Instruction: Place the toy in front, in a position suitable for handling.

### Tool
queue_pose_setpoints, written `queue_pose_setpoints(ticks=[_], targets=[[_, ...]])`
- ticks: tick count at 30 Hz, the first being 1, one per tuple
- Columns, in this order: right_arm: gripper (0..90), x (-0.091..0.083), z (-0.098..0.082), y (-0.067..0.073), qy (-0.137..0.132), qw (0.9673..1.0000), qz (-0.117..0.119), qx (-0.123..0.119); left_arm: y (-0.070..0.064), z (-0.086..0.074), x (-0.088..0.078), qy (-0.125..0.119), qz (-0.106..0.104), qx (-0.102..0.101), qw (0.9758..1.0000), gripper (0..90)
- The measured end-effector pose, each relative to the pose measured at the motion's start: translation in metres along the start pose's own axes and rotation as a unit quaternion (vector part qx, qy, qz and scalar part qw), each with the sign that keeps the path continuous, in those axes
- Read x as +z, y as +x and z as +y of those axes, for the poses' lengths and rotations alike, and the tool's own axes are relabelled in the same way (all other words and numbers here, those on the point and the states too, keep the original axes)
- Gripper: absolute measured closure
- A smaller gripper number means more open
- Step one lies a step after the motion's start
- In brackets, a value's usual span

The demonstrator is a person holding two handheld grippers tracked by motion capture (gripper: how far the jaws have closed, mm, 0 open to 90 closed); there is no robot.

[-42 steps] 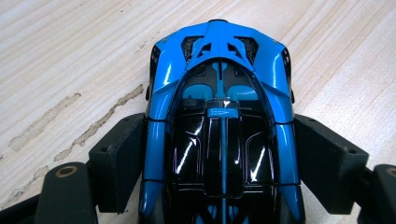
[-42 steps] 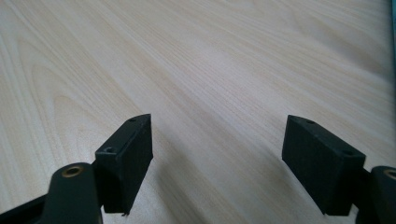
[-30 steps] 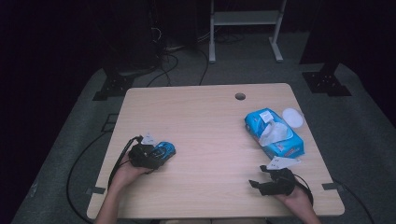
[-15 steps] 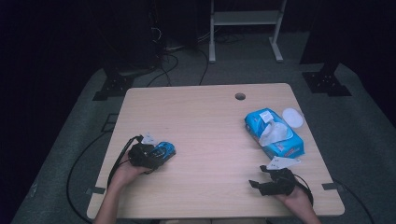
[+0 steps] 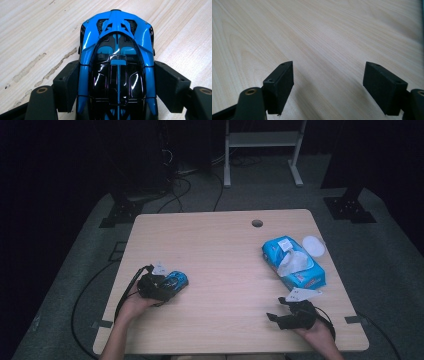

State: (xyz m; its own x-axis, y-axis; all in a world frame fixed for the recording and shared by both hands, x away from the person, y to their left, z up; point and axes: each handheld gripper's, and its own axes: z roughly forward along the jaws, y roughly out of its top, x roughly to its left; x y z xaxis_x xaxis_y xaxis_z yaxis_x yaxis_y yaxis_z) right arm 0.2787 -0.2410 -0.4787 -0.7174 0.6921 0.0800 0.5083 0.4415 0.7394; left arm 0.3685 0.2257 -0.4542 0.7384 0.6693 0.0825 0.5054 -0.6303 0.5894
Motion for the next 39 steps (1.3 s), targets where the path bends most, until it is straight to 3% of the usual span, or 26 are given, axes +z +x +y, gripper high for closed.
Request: queue_pose_setpoints(ticks=[8, 16, 22, 35, 39], targets=[[23.7, 0.0, 0.0, 0.0, 0.0, 1.0, 0.0, -0.001, 0.0, 0.0, -0.002, -0.004, 0.001, 0.0, 1.0, 27.2], [23.7, 0.0, 0.0, 0.0, 0.0, 1.0, 0.0, -0.001, 0.0, -0.001, 0.002, 0.008, 0.001, 0.005, 1.0, 27.2], [23.7, 0.0, 0.0, 0.0, 0.0, 1.0, 0.0, -0.002, 0.004, -0.004, 0.003, 0.002, -0.014, -0.008, 0.9999, 27.1], [23.7, 0.001, 0.0, 0.001, 0.001, 1.0, 0.0, 0.0, 0.007, -0.008, 0.001, 0.0, -0.026, -0.008, 0.9996, 26.6], [23.7, 0.001, 0.0, 0.001, 0.001, 1.0, -0.001, -0.001, 0.008, -0.01, 0.003, 0.009, -0.033, -0.007, 0.9994, 25.3]])
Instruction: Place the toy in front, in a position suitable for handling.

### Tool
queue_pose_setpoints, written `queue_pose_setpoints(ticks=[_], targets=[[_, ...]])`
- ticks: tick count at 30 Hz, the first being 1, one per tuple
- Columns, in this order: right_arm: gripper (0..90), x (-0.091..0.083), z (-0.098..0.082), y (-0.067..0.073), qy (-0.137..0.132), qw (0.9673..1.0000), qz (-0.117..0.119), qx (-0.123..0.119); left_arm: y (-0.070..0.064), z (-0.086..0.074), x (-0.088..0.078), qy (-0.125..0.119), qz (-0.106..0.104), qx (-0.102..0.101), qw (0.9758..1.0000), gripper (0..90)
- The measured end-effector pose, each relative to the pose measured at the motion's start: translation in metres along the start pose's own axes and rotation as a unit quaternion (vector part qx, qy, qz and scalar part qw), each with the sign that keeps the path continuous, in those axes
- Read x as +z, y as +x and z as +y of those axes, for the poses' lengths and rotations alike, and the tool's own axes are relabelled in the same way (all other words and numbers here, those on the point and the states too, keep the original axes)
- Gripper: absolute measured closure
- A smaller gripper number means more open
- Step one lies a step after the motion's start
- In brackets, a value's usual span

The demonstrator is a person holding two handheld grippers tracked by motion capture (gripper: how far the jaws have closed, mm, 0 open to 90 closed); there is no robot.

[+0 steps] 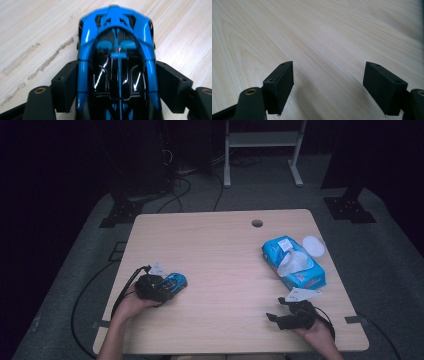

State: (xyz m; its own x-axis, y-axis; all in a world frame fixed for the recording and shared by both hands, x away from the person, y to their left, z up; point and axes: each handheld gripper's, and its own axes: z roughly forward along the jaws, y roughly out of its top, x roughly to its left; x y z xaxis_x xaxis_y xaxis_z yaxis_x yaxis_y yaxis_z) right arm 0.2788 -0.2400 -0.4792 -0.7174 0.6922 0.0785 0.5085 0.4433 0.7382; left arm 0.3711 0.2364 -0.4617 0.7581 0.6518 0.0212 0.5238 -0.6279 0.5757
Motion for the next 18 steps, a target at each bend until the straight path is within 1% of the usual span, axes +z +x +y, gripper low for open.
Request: queue_pose_setpoints(ticks=[8, 11, 15, 18], targets=[[23.7, -0.0008, -0.0003, -0.0013, -0.001, 1.0, -0.003, 0.005, -0.0002, 0.0018, 0.0001, 0.006, -0.001, -0.002, 1.0, 25.8], [23.7, -0.0013, -0.0005, -0.0017, -0.002, 1.0, -0.003, 0.009, -0.0013, 0.0028, -0.0001, 0.01, 0.004, -0.003, 0.9999, 25.9], [23.7, -0.0025, -0.0005, -0.0025, -0.007, 0.9999, -0.004, 0.011, -0.0014, 0.0018, -0.0005, 0.007, 0.005, -0.003, 1.0, 26.0], [23.7, -0.0031, -0.0004, -0.0027, -0.007, 0.9999, -0.004, 0.013, -0.0004, 0.0005, -0.0017, 0.004, -0.002, -0.01, 0.9999, 26.0]])
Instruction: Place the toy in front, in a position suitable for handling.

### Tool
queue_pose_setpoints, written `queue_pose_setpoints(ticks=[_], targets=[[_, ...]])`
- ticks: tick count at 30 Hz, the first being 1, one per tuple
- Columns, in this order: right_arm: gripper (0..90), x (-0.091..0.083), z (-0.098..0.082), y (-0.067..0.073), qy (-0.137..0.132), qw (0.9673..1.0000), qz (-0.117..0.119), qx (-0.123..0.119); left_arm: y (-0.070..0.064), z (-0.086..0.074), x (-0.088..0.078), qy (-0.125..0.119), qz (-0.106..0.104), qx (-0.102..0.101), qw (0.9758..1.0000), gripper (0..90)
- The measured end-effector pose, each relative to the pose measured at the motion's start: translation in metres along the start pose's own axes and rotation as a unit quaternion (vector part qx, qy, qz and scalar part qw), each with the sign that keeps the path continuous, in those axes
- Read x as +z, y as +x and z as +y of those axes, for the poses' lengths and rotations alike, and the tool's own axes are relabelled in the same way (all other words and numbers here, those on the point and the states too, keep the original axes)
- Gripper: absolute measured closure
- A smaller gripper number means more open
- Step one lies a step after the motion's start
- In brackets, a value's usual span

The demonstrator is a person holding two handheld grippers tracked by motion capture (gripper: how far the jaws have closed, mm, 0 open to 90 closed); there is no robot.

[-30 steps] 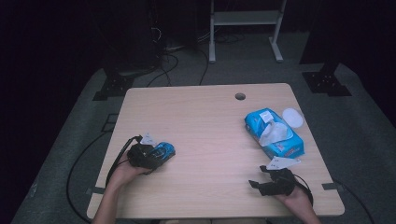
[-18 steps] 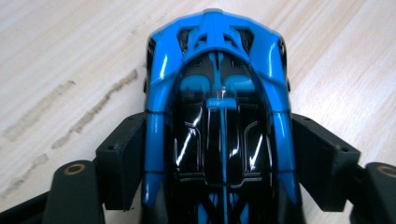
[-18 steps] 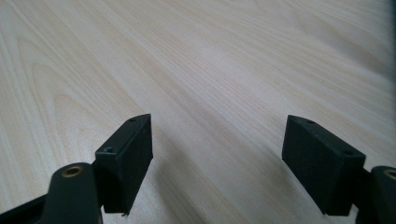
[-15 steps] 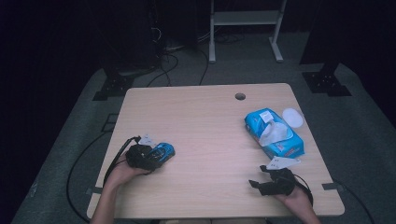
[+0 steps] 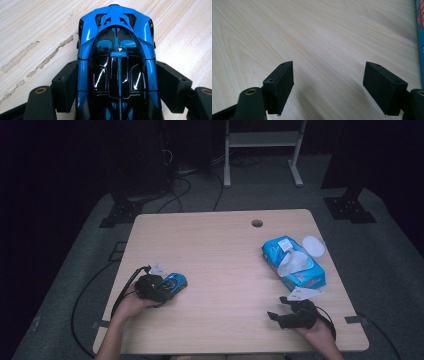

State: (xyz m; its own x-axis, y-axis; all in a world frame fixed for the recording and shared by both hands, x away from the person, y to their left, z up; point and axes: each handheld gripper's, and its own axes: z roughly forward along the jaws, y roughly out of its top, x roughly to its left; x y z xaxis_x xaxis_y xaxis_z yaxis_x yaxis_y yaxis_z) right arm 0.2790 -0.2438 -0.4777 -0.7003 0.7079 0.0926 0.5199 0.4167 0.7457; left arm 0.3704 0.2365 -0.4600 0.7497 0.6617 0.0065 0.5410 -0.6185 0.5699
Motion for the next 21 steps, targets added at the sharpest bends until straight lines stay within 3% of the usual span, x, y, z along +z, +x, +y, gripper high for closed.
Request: queue_pose_setpoints(ticks=[11, 21], targets=[[23.7, 0.0, 0.0, 0.0, -0.001, 1.0, 0.0, 0.0, 0.001, 0.002, -0.007, -0.002, 0.0, 0.002, 1.0, 26.2], [23.7, 0.0, 0.0, 0.0, -0.003, 1.0, -0.001, 0.002, -0.009, 0.025, -0.022, -0.017, 0.008, 0.036, 0.9992, 26.2]])
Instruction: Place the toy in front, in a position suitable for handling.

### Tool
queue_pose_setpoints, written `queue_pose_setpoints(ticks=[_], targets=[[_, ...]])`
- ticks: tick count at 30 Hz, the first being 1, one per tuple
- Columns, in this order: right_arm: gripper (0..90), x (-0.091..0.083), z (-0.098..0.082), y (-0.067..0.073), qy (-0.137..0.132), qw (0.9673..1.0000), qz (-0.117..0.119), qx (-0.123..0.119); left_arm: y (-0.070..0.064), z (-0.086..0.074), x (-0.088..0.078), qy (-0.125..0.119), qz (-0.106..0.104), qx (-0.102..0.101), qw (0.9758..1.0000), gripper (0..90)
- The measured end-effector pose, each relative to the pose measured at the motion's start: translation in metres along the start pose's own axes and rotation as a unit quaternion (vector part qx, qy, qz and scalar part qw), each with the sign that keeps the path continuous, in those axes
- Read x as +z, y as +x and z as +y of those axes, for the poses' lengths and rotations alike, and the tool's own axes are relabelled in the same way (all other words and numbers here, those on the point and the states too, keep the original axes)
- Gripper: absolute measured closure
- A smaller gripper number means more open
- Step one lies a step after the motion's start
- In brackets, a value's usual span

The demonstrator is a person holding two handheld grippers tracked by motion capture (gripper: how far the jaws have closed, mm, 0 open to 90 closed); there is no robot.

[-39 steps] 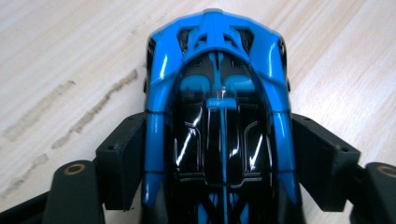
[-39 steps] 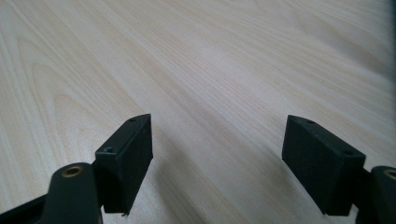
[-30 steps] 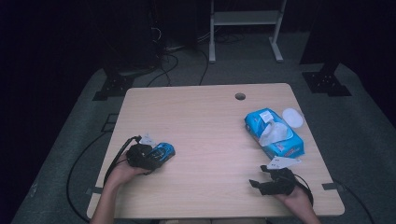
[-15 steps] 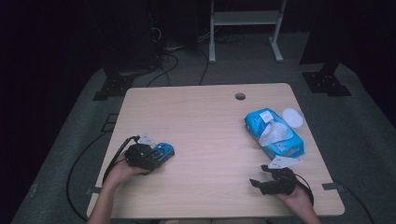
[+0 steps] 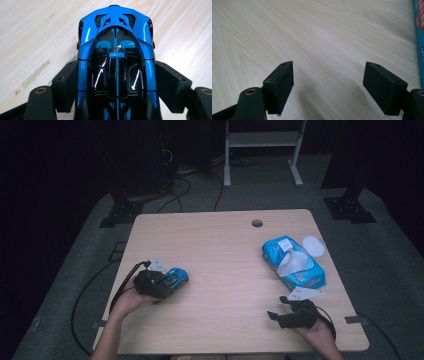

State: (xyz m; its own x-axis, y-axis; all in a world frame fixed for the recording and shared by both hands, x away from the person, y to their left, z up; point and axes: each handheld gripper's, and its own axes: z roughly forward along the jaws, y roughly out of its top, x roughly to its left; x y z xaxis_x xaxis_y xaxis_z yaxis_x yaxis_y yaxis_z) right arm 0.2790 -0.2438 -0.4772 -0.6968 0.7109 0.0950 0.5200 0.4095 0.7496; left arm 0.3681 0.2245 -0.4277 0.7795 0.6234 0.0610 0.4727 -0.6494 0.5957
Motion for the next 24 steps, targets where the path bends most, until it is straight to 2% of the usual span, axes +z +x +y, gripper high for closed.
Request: queue_pose_setpoints(ticks=[5, 8, 9, 12, 19, 22, 24], targets=[[23.7, -0.002, 0.0, -0.001, -0.005, 1.0, -0.003, 0.0, -0.017, 0.023, 0.001, -0.012, -0.01, 0.033, 0.9993, 26.2], [23.7, -0.005, 0.0, -0.002, -0.011, 0.9999, -0.005, 0.001, -0.032, 0.039, 0.007, -0.019, -0.026, 0.056, 0.9979, 26.2], [23.7, -0.006, 0.0, -0.003, -0.014, 0.9999, -0.006, 0.001, -0.039, 0.045, 0.011, -0.016, -0.033, 0.07, 0.9969, 26.2], [23.7, -0.009, -0.001, -0.005, -0.018, 0.9998, -0.009, 0.004, -0.055, 0.058, 0.022, -0.016, -0.049, 0.09, 0.9946, 26.2], [23.7, -0.011, -0.002, -0.006, -0.021, 0.9997, -0.012, 0.003, -0.085, 0.082, 0.053, -0.007, -0.077, 0.117, 0.9901, 26.1], [23.7, -0.011, -0.003, -0.006, -0.021, 0.9997, -0.012, 0.002, -0.094, 0.089, 0.065, 0.002, -0.088, 0.134, 0.987, 26.1], [23.7, -0.011, -0.003, -0.007, -0.021, 0.9997, -0.012, 0.003, -0.099, 0.092, 0.072, 0.006, -0.099, 0.147, 0.9841, 26.1]])
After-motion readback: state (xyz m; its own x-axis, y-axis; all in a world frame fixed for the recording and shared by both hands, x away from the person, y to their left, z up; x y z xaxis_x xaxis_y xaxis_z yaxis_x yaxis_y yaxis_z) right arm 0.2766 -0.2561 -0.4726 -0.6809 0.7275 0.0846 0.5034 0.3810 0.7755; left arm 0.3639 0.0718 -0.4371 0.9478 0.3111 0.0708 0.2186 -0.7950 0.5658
